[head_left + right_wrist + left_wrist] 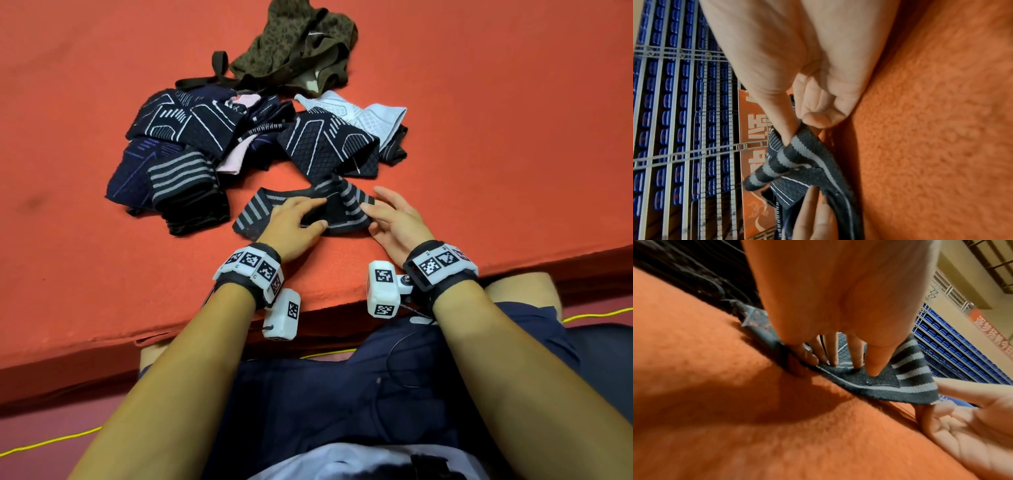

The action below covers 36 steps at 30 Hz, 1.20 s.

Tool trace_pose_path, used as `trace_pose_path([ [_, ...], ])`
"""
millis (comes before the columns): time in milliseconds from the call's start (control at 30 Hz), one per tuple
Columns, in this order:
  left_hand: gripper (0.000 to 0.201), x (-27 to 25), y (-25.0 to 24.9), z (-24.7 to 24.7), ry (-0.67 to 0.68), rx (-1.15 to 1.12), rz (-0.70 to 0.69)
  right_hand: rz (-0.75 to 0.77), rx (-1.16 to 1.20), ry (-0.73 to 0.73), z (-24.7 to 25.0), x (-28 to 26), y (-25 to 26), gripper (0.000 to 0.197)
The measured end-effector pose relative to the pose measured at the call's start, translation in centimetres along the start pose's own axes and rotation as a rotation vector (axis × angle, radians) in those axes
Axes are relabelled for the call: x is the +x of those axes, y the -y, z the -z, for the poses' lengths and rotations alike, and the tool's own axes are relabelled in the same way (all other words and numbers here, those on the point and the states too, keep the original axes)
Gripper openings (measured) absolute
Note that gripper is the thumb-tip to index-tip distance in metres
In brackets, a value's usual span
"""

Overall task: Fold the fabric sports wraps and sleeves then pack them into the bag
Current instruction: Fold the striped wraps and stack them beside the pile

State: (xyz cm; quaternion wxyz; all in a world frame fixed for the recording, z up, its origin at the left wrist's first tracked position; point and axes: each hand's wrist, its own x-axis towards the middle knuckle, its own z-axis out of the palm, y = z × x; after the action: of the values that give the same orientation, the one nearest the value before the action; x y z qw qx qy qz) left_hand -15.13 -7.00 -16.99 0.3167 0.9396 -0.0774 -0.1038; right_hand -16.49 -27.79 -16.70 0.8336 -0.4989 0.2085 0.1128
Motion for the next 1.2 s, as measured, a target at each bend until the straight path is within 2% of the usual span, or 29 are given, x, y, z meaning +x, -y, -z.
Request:
trace_pose_path([
  [167,0.046,0.3,0.0,0.3,0.033,0.016,0.036,-0.007,0.247,-0.008,0.8,0.2,0.3,0.055],
  [400,0.05,0.0,-0.2,0.0,0.038,0.076,0.039,0.011,0.416,-0.006,1.4,-0.2,0.1,0.02],
  [533,0.051,-0.4,-0.6,-0.1,0.056,0.039,0.043,0.058,0.351,-0.043,1.6,0.2,0.3,0.014],
  [667,0.042,-0.4,-0.9,-0.2,0.087,0.078,0.048,0.122,0.312,-0.088,1.6,0.5,0.7,0.039],
  [800,0.04,-0.4,-1.0,-0.5,0.078,0.125,0.064,0.116,0.424,-0.17,1.4,0.7,1.1,0.057],
  [1033,0.039,-0.2,-1.1,-0.5,0.081,0.154,0.071,0.166,0.391,-0.069,0.1,0.1,1.9,0.044],
  [1133,0.031,-0.3,-1.2,-0.5,0.081,0.119,0.089,0.159,0.233,0.017,-1.3,-0.3,1.6,0.036],
  [1200,0.027,-0.2,-1.3,-0.5,0.078,0.062,0.129,0.139,0.096,0.059,-2.2,-0.4,1.0,0.038],
])
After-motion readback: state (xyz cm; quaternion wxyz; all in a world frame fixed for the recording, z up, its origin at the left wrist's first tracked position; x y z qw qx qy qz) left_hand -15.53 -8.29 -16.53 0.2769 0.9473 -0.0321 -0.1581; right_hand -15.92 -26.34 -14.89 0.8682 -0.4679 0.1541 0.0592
